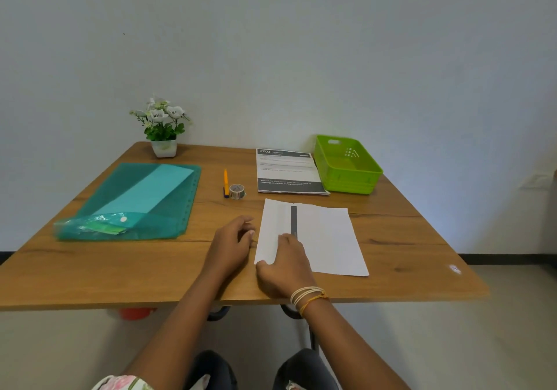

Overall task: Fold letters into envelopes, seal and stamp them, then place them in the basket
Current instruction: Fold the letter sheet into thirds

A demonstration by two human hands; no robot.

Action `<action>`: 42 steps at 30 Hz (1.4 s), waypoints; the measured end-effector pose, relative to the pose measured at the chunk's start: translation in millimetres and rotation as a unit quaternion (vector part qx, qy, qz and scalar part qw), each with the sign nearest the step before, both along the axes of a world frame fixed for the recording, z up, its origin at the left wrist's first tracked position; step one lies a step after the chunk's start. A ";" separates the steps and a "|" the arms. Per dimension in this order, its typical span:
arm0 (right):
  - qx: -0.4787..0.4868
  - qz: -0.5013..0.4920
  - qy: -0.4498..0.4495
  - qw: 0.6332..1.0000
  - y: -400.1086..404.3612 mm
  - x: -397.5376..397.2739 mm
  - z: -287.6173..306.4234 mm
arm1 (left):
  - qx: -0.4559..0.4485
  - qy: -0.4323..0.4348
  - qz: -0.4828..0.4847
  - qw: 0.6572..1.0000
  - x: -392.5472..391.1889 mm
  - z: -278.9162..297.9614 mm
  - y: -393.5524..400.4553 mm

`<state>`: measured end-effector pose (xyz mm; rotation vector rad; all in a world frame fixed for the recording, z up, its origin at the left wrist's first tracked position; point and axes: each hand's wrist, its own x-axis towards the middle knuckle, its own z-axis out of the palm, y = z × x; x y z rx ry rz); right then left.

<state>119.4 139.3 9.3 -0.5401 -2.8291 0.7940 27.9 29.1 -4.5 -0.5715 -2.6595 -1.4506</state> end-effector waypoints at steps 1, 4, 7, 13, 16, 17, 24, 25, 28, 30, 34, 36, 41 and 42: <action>0.000 -0.003 -0.003 1.000 0.3 -0.3 1.7 | 0.009 -0.004 0.002 1.000 -0.1 0.9 -0.3; 0.027 -0.006 0.016 0.999 2.4 0.8 4.7 | 0.014 -0.004 0.000 1.000 0.8 1.4 0.6; 0.044 -0.004 0.061 0.997 7.4 6.1 3.6 | 0.004 0.007 -0.003 1.000 1.9 -0.3 -0.2; -0.007 0.015 0.168 0.986 17.6 11.4 2.7 | 0.001 -0.008 0.015 1.000 1.1 1.1 3.0; -0.031 0.039 0.187 0.981 19.4 12.5 2.0 | 0.024 -0.055 0.033 0.998 3.6 3.8 12.5; -0.028 0.050 0.185 0.981 19.5 13.7 0.3 | 0.032 -0.068 0.042 0.996 4.7 3.1 15.5; -0.006 0.100 0.111 0.989 12.8 17.6 -3.1 | 0.119 -0.076 0.120 0.983 7.4 3.5 13.3; -0.015 0.101 0.096 0.990 11.8 18.1 -1.8 | 0.137 -0.075 0.118 0.981 8.7 3.7 12.9; -0.013 0.082 0.090 0.993 12.2 15.0 0.2 | 0.213 -0.078 0.064 0.972 15.3 7.5 13.1; -0.007 0.054 0.123 0.991 10.0 13.2 1.0 | 0.232 -0.083 0.002 0.969 18.7 8.9 11.1; -0.150 -0.059 0.169 0.972 4.8 13.3 11.0 | 0.149 -0.067 -0.049 0.985 22.7 3.9 8.4; -0.244 -0.125 0.136 0.952 9.1 11.2 18.9 | 0.102 -0.060 -0.036 0.992 25.3 6.7 10.4; -0.323 -0.151 0.073 0.932 30.0 8.7 24.8 | -0.017 -0.006 -0.038 0.999 27.0 6.2 13.3; -0.302 -0.140 0.068 0.940 32.6 9.3 24.5 | -0.046 0.013 -0.041 0.998 27.3 6.2 14.2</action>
